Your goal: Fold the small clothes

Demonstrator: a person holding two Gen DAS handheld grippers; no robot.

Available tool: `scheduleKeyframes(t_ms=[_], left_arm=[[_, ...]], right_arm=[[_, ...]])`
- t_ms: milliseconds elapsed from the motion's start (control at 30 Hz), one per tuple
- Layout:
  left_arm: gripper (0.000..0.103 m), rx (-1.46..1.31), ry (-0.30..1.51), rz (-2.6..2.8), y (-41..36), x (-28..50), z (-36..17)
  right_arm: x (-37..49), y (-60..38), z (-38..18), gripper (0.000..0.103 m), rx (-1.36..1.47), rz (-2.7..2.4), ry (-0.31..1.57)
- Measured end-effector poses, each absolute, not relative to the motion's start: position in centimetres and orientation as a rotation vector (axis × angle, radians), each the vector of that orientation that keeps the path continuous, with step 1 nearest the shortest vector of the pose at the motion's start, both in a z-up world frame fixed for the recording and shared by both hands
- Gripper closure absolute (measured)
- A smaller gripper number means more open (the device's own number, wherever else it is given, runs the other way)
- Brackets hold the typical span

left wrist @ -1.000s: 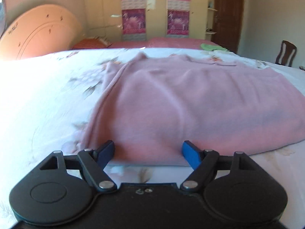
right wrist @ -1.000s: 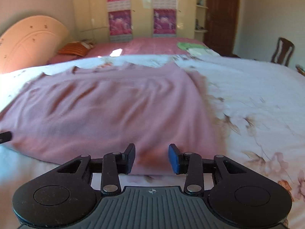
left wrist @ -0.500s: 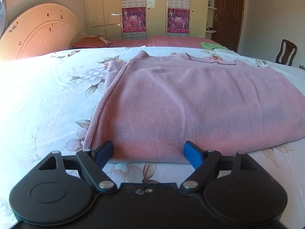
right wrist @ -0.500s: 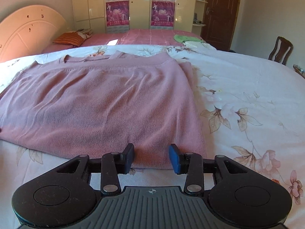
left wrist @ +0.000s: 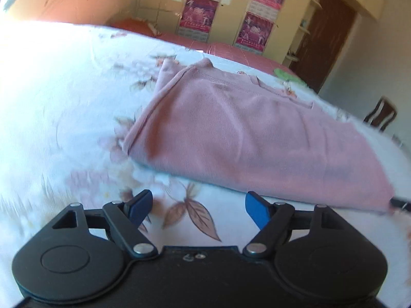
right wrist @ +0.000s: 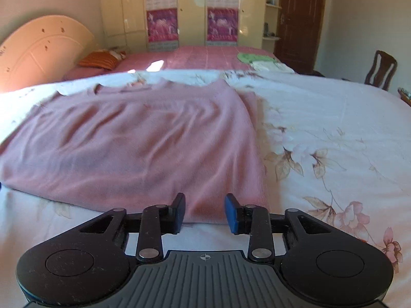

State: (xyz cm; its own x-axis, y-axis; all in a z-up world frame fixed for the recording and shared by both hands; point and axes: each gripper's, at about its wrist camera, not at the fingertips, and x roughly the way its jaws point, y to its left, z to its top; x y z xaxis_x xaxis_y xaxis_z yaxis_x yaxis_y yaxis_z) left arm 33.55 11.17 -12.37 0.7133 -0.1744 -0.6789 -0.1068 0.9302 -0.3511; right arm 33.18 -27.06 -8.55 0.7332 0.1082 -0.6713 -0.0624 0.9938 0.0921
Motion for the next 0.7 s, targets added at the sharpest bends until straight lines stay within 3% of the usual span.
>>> scheduleKeyframes(t_ms=[333, 633, 700], left_arm=[[0.031, -0.922, 0.596, 0.015, 15.6, 36.3, -14.9], [0.033, -0.927, 0.506, 0.061, 15.0, 39.4, -15.3], [0.041, -0.935, 0.493, 0.056, 15.1, 40.1, -15.5]], right_arm=[[34.0, -23.2, -6.5, 0.080, 0.106, 0.177, 0.713], [37.7, -21.4, -7.1, 0.080, 0.164, 0.206, 0.696], [38.7, -21.0, -7.1, 0.080, 0.181, 0.223, 0.686]])
